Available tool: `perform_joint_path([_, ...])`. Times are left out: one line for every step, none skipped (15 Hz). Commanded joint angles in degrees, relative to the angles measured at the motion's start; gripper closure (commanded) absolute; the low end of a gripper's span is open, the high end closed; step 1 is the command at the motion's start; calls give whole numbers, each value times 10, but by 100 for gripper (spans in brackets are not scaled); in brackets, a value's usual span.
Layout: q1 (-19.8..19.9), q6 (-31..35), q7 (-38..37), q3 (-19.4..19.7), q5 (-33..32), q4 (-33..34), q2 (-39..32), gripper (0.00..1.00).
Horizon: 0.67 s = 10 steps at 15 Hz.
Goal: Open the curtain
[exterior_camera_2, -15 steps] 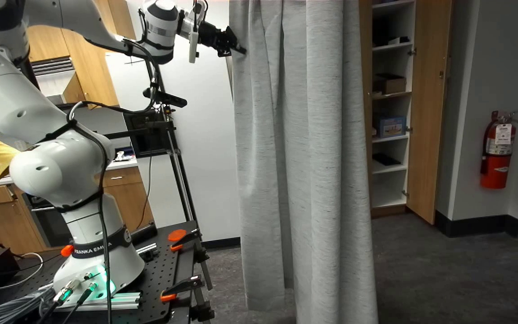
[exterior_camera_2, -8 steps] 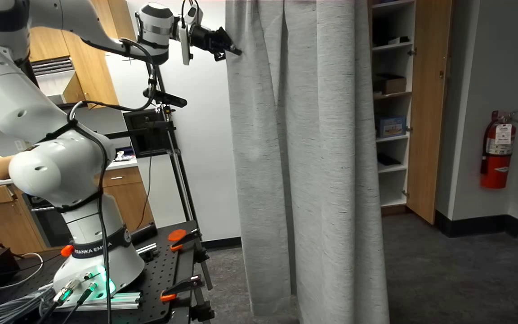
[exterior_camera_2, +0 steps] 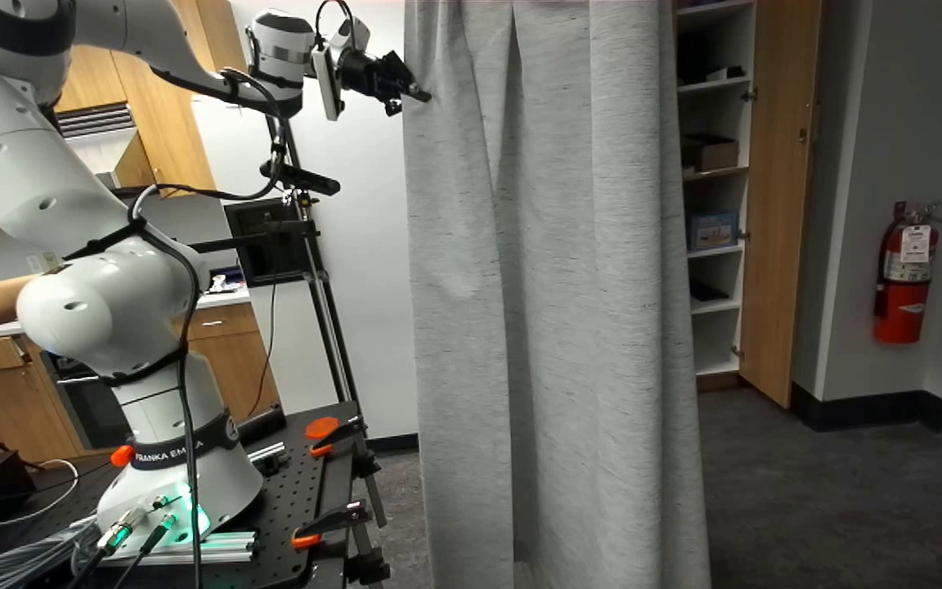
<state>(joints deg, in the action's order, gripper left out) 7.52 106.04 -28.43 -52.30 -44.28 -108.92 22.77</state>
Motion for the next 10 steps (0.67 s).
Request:
perform_joint_path([-39, -23, -15, 19, -28, 8, -26, 99])
perform_joint_path([-39, -24, -15, 19, -28, 10, -28, 99])
perform_joint_path([-39, -24, -15, 19, -28, 11, -29, 99])
perform_joint_path([-39, -24, -15, 19, -28, 12, -30, 99])
perform_joint_path([-39, -24, -15, 19, -29, 12, -31, 99])
perform_joint_path([-39, -24, -15, 19, -29, 12, -31, 99])
perform_joint_path([-39, -24, -15, 19, -28, 12, -31, 99])
perform_joint_path([-40, -24, -15, 19, -28, 12, -31, 99])
perform_joint_path([-40, -24, -15, 19, -28, 12, -31, 99])
perform_joint_path([-40, -24, -15, 19, -28, 12, -31, 99])
